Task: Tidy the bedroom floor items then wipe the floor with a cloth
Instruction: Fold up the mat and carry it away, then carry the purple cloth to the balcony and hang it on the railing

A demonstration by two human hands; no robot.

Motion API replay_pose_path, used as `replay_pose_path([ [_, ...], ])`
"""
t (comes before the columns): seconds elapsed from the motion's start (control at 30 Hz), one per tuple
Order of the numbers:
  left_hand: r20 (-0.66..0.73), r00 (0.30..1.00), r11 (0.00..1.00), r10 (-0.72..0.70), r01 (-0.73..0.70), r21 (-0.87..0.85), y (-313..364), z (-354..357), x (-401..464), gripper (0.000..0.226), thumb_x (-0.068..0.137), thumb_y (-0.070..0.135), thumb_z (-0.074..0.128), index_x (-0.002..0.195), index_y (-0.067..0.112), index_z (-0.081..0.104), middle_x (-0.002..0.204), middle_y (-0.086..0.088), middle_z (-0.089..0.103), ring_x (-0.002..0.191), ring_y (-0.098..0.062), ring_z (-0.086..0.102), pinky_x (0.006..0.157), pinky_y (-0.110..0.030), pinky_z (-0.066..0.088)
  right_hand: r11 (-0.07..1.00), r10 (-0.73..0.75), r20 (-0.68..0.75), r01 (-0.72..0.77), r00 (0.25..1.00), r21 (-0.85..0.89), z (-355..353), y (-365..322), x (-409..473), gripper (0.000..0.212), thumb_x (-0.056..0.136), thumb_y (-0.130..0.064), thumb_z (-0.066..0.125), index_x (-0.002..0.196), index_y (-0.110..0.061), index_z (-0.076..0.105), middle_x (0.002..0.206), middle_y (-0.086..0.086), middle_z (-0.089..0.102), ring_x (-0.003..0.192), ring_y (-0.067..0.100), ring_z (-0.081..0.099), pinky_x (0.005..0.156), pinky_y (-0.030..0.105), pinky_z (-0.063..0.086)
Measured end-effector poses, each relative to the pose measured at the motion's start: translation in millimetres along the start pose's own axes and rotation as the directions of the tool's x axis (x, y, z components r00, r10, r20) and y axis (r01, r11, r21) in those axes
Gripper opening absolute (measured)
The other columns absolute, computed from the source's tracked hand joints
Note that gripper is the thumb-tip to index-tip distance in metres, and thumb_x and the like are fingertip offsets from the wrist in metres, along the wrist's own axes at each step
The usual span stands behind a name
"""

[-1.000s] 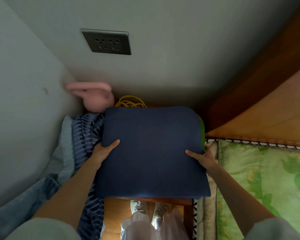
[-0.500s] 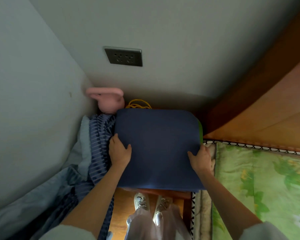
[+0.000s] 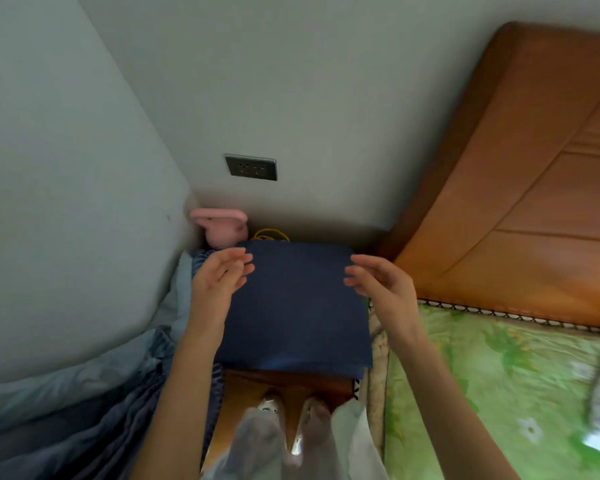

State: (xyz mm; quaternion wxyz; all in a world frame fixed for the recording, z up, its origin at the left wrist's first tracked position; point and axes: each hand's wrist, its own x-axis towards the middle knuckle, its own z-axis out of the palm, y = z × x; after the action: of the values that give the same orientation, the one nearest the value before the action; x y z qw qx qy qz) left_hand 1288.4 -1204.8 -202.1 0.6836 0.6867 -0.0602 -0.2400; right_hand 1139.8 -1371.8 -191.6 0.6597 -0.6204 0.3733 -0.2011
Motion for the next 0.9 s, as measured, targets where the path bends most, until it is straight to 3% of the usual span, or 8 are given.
replay_pose_path([
  [0.23, 0.028, 0.999, 0.976, 0.019, -0.012, -0.218, 55, 13, -53, 0.025, 0.095, 0.002, 0.04, 0.09, 0.016, 0.059, 0.075, 0.009, 0.07, 0.073, -0.005, 0.065, 0.071, -0.016, 0.05, 0.947, -0.04, -0.146, 0.084, 0.988, 0.309, -55, -47, -56, 0.014, 0.087, -0.014, 0.056, 0.096, -0.014, 0.067, 0.082, 0.003, 0.072, 0.072, 0.015, 0.066, 0.065, 0.019, 0.051],
  [0.43, 0.262, 0.965, 0.984, -0.03, 0.075, -0.161, 72, 54, -67, 0.025, 0.096, 0.005, 0.038, 0.093, 0.017, 0.06, 0.085, 0.003, 0.069, 0.083, -0.012, 0.065, 0.078, -0.025, 0.049, 0.904, 0.015, -0.342, 0.134, 0.94, 0.406, -87, -48, -107, 0.02, 0.093, -0.004, 0.047, 0.094, -0.011, 0.066, 0.076, 0.001, 0.071, 0.067, 0.012, 0.066, 0.062, 0.018, 0.052],
  [0.6, 0.495, 0.868, 0.994, -0.021, 0.07, -0.081, 83, 86, -78, 0.025, 0.096, 0.005, 0.039, 0.093, 0.018, 0.061, 0.082, 0.006, 0.07, 0.083, -0.01, 0.065, 0.079, -0.022, 0.052, 0.884, 0.021, -0.513, 0.224, 0.858, 0.411, -102, -48, -151, 0.02, 0.094, -0.004, 0.046, 0.096, -0.01, 0.065, 0.077, 0.0, 0.07, 0.069, 0.013, 0.065, 0.063, 0.019, 0.052],
  [0.73, 0.623, 0.782, 0.999, -0.031, 0.05, -0.013, 88, 99, -87, 0.027, 0.097, 0.004, 0.038, 0.092, 0.018, 0.061, 0.083, 0.004, 0.069, 0.079, -0.009, 0.066, 0.073, -0.018, 0.053, 0.862, 0.055, -0.665, 0.301, 0.745, 0.408, -101, -44, -193, 0.021, 0.093, -0.004, 0.047, 0.094, -0.011, 0.066, 0.077, 0.001, 0.07, 0.07, 0.014, 0.065, 0.062, 0.02, 0.052],
  [0.9, 0.784, 0.611, 0.993, -0.115, 0.059, 0.099, 72, 111, -116, 0.026, 0.096, 0.003, 0.038, 0.093, 0.016, 0.061, 0.078, 0.004, 0.07, 0.077, -0.009, 0.067, 0.068, -0.017, 0.053, 0.862, 0.111, -0.803, 0.345, 0.586, 0.371, -88, -24, -255, 0.02, 0.092, -0.003, 0.048, 0.093, -0.011, 0.066, 0.077, 0.001, 0.07, 0.07, 0.014, 0.065, 0.062, 0.02, 0.051],
])
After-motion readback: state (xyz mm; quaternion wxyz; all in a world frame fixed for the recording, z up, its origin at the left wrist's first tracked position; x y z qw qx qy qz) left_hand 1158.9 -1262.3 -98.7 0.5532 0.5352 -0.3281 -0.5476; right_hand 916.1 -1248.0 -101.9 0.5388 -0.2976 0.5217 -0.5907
